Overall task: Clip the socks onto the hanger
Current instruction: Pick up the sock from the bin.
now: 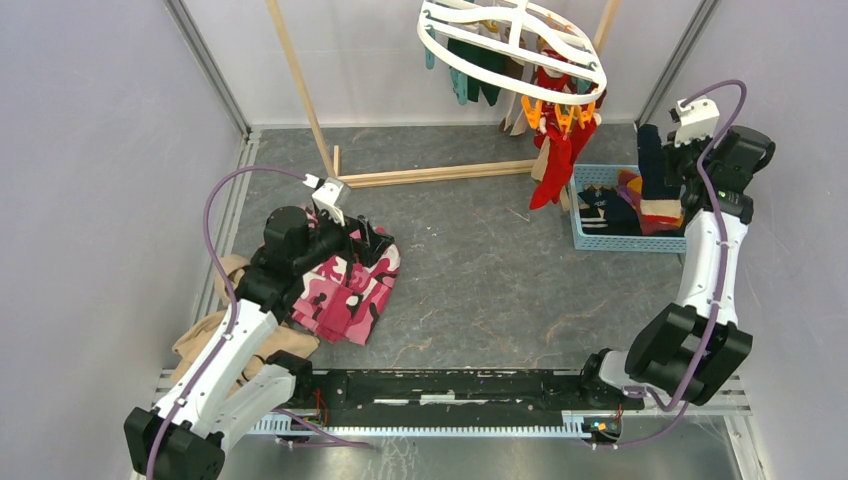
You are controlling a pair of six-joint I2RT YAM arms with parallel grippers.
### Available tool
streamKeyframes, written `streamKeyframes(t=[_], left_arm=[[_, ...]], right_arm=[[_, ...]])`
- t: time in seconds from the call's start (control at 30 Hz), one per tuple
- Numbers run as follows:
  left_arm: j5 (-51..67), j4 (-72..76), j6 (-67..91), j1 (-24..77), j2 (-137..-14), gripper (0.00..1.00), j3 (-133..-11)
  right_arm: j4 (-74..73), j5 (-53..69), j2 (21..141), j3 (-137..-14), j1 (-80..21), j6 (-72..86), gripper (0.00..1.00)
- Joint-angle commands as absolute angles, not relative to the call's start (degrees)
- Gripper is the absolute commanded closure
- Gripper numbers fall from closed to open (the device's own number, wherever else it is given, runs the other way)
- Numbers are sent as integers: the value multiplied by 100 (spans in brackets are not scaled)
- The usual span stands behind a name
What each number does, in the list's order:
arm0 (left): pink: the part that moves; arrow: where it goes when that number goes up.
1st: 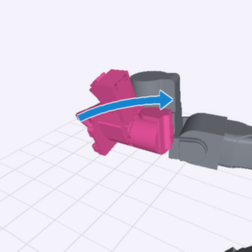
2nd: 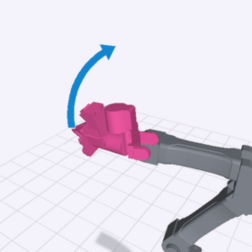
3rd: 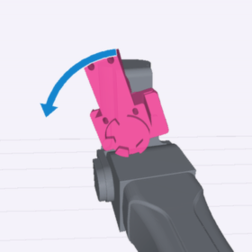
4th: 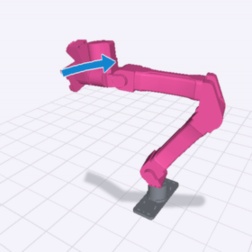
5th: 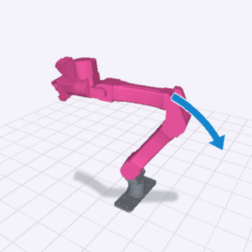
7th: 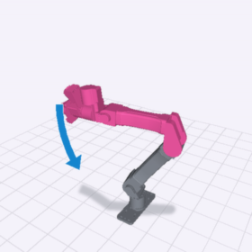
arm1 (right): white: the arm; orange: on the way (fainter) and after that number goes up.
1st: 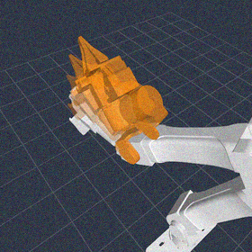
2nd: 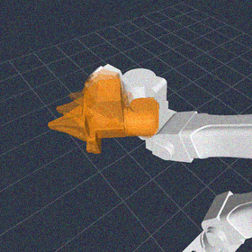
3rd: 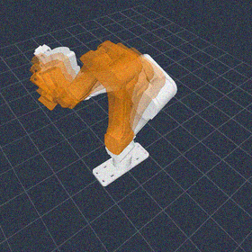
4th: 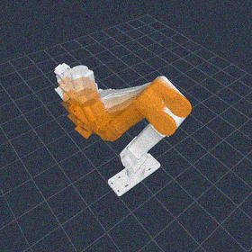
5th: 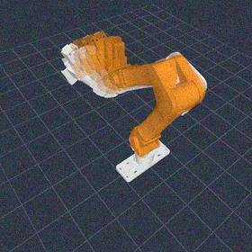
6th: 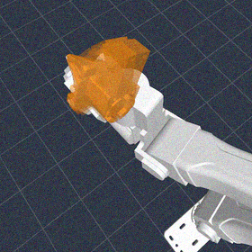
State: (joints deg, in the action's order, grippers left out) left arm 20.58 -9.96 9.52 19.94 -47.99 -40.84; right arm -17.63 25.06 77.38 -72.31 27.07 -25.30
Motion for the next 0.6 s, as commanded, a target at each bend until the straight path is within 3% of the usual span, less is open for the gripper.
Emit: streamKeyframes(t=[0.0, 0.13, 0.3, 0.43, 0.57], left_arm=[[2403, -622, 826, 1966, -4667, 0, -4068], [2691, -576, 770, 1969, -4685, 0, -4065], [3938, -73, 964, 1964, -4715, 1, -3920], [4653, 1292, 1979, 2005, -4643, 3, -3531], [4350, 2374, 2668, 2374, -4348, 3, -3053]], right_arm=[[-1645, 3491, 7339, -7299, 2707, -2197, 100], [-1665, 3779, 6965, -7216, 2698, -2136, 100], [-2151, 4340, 6627, -7107, 2698, -2388, 100], [-2677, 4910, 6283, -6691, 2698, -2848, 100], [-3472, 5833, 6082, -6109, 2690, -3601, 100]])
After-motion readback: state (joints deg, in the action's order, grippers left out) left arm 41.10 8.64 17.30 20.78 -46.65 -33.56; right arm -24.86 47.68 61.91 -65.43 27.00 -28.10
